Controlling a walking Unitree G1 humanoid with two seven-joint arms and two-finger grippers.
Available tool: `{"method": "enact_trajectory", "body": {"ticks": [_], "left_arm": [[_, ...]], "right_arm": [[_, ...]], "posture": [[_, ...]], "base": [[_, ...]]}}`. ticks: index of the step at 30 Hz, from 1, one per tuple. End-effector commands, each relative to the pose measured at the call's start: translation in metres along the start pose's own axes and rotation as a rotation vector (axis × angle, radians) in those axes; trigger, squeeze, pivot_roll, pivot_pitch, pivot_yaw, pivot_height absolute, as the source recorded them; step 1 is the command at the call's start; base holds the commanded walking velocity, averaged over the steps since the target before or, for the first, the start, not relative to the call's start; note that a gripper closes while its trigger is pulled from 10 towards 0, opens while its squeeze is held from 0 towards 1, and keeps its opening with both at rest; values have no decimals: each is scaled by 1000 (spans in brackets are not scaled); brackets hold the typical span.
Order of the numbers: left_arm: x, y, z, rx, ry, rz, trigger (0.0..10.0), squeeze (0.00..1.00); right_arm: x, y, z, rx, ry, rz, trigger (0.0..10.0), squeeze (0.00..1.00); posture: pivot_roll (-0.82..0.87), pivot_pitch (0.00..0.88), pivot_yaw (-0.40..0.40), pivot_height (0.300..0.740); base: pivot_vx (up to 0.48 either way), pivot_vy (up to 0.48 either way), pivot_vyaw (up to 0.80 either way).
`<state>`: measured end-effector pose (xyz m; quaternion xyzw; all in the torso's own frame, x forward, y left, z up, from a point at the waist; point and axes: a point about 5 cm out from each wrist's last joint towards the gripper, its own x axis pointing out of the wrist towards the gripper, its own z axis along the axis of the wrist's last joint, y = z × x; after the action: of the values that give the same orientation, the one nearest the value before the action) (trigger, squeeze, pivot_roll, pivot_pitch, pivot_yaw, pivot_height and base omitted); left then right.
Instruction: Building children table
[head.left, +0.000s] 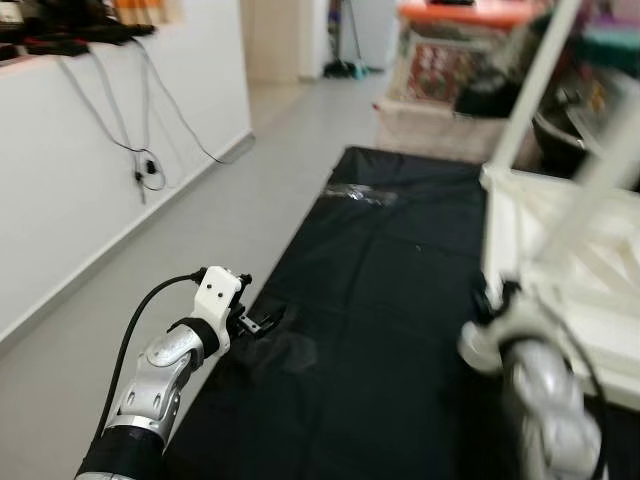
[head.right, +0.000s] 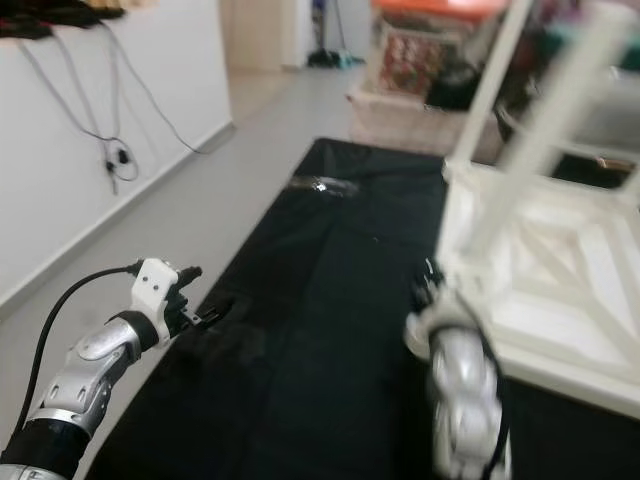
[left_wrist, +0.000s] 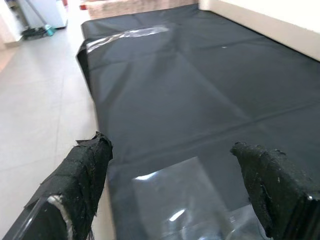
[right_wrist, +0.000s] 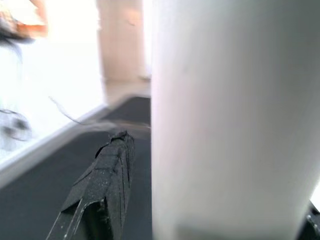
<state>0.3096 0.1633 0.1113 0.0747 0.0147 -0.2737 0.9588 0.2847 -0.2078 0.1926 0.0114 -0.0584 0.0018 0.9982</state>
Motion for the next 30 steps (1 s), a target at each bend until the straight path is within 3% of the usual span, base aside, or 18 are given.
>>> {"method": "enact_trajectory", "body": {"ticks": [1, 7, 8, 9, 11, 12, 13, 15, 16, 17, 20, 21, 22, 23, 24, 25, 27, 30], "left_arm": [[-5, 2, -5, 6, 21, 9, 10000, 0], [-3, 3, -4, 7, 17, 13, 10000, 0], [-3, 3, -4, 7, 17, 13, 10000, 0], [-2, 1, -4, 7, 15, 13, 10000, 0], [-2, 1, -4, 7, 14, 13, 10000, 0], [-2, 1, -4, 7, 14, 13, 10000, 0], [-2, 1, -3, 6, 12, 14, 10000, 0], [-3, 0, -3, 5, 11, 15, 10000, 0], [-6, 2, -5, 7, 20, 19, 10000, 0], [-6, 2, -5, 7, 20, 19, 10000, 0], [-9, 3, -6, 8, 27, 21, 10000, 0], [-10, 4, -7, 10, 31, 18, 10000, 0], [-10, 4, -7, 10, 31, 18, 10000, 0], [-9, 4, -7, 11, 33, 13, 10000, 0], [-9, 4, -7, 11, 33, 13, 10000, 0], [-6, 4, -6, 13, 32, 9, 10000, 0], [-1, 1, -3, 16, 23, 0, 10000, 0], [0, 0, -1, 19, 18, -1, 10000, 0]], "right_arm": [[1, 13, 1, 50, -20, 158, 10000, 0], [-16, 57, 20, -55, -119, 756, 10000, 0], [-16, 57, 20, -55, -119, 756, 10000, 0], [-26, 68, 11, -45, -73, 884, 7647, 0], [-28, 70, 9, -39, -64, 918, 7647, 0], [-28, 70, 8, -35, -59, 936, 6549, 0], [-37, 77, 1, -22, -38, 991, 2196, 0], [-43, 82, -3, -9, -24, 1036, 2196, 0], [-50, 85, -12, 27, 13, 1034, 0, 0], [-50, 85, -12, 27, 13, 1034, 0, 0], [-47, 82, -25, 21, 65, 926, 0, 0], [-32, 69, -41, -12, 131, 665, 0, 0], [-32, 69, -41, -12, 131, 665, 0, 0], [-18, 42, -60, -46, 240, 288, 0, 0], [-18, 42, -60, -46, 240, 288, 0, 0], [-15, 13, -75, -81, 326, -56, 0, 0], [-36, -19, -81, -174, 397, -453, 0, 0], [-50, -21, -75, -179, 393, -522, 0, 0]], "posture": [[60, 0, -55, 740], [65, 0, -63, 740], [65, 0, -63, 740], [76, 0, -69, 740], [76, 0, -69, 740], [76, 0, -69, 740], [79, 0, -70, 740], [79, 0, -70, 740], [80, 0, -64, 740], [80, 0, -64, 740], [76, 0, -59, 740], [66, 0, -53, 740], [66, 0, -53, 740], [59, 0, -47, 740], [59, 0, -47, 740], [55, 0, -44, 740], [60, 0, -42, 740], [60, 0, -42, 740]], "base": [[0, 0, 0], [0, 0, 0], [0, 0, 0], [0, 0, 0], [0, 0, 0], [0, 0, 0], [0, 0, 0], [0, 0, 0], [0, 0, 0], [0, 0, 0], [0, 0, 0], [0, 0, 0], [0, 0, 0], [0, 0, 0], [0, 0, 0], [0, 0, 0], [0, 0, 0], [0, 0, 0]]}}
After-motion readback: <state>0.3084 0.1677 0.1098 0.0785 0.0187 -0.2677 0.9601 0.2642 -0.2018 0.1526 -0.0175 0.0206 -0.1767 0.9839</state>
